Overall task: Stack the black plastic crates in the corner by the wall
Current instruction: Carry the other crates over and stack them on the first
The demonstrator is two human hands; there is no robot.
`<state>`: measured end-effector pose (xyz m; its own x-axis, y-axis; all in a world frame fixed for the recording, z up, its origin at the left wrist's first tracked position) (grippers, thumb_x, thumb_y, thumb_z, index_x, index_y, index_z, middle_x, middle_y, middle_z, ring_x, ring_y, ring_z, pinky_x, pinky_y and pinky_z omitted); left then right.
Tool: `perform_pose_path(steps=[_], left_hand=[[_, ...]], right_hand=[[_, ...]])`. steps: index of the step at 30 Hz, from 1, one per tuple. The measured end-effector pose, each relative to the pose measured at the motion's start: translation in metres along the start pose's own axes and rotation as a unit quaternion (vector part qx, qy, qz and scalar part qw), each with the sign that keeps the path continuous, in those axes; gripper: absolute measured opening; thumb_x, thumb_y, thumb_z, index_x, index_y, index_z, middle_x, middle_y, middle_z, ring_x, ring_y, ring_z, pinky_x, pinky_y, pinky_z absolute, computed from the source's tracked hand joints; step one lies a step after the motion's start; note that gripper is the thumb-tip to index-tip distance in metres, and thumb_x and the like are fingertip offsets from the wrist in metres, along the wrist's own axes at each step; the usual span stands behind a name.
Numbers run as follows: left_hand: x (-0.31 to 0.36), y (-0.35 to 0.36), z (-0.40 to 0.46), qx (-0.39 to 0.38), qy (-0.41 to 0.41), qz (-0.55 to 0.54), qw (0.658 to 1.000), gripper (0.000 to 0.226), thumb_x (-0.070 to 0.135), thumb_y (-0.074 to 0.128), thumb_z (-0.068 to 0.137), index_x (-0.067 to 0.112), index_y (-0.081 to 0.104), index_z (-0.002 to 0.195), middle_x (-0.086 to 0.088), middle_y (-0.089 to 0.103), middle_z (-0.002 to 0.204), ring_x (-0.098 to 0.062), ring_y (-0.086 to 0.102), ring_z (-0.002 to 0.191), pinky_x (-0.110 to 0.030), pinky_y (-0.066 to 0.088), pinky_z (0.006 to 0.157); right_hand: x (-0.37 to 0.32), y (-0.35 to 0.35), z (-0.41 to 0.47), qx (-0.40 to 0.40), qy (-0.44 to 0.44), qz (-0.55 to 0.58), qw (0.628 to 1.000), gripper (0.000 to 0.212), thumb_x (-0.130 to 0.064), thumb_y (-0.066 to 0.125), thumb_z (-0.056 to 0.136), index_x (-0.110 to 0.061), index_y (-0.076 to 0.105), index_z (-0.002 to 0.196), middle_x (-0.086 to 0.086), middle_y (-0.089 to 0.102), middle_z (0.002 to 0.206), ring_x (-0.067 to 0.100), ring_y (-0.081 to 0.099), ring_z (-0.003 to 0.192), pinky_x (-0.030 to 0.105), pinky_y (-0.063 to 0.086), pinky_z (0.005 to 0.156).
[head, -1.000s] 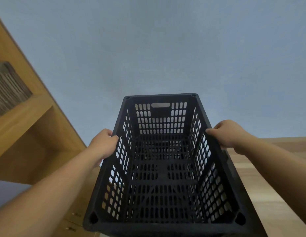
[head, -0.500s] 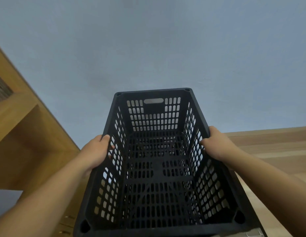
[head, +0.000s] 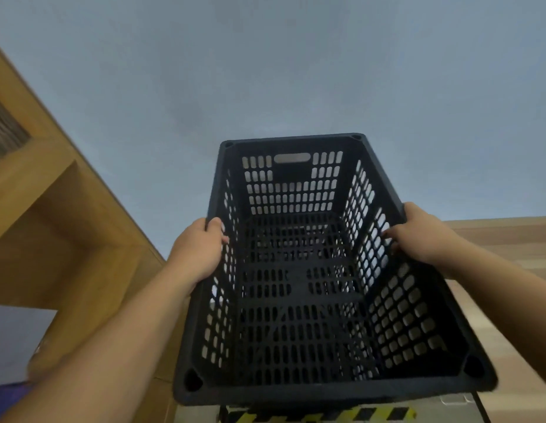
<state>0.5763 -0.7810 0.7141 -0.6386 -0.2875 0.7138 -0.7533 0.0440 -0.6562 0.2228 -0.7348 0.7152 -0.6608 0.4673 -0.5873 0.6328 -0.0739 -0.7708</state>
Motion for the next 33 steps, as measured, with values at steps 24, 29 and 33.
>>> perform_pose_path(steps=[24, 29, 33], left_hand=[[-0.006, -0.004, -0.012, 0.011, -0.009, -0.004, 1.000, 0.050, 0.046, 0.031, 0.111, 0.019, 0.073, 0.105, -0.010, 0.079, 0.094, -0.034, 0.077, 0.086, -0.055, 0.063, 0.088], [-0.005, -0.015, -0.016, 0.007, -0.005, 0.019, 1.000, 0.049, 0.043, 0.033, 0.112, 0.016, 0.073, 0.113, -0.007, 0.078, 0.099, -0.041, 0.077, 0.091, -0.050, 0.063, 0.080], [-0.009, -0.011, -0.025, 0.006, -0.019, 0.012, 1.000, 0.053, 0.047, 0.031, 0.110, 0.019, 0.075, 0.105, -0.016, 0.079, 0.095, -0.044, 0.076, 0.097, -0.054, 0.062, 0.086]], right_hand=[[-0.001, 0.006, 0.007, 0.016, -0.016, -0.012, 1.000, 0.025, -0.017, 0.064, 0.090, -0.012, 0.055, 0.112, 0.017, 0.070, 0.096, 0.036, 0.069, 0.085, 0.047, 0.059, 0.080], [0.002, 0.021, 0.004, 0.028, -0.024, -0.023, 0.999, 0.019, -0.015, 0.057, 0.093, -0.013, 0.051, 0.111, 0.016, 0.066, 0.102, 0.037, 0.067, 0.090, 0.050, 0.058, 0.084], [0.002, 0.016, 0.006, 0.024, -0.017, -0.030, 0.999, 0.026, -0.015, 0.060, 0.089, -0.011, 0.052, 0.114, 0.018, 0.068, 0.100, 0.038, 0.069, 0.087, 0.049, 0.059, 0.082]])
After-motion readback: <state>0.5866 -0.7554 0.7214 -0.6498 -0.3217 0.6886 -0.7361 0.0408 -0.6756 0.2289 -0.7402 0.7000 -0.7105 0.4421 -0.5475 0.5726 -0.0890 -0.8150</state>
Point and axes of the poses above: each hand's wrist, its own z-axis towards the middle knuckle, its own y-axis out of the palm, x = y × z, the point moved 2 cm from there along z, towards the middle knuckle
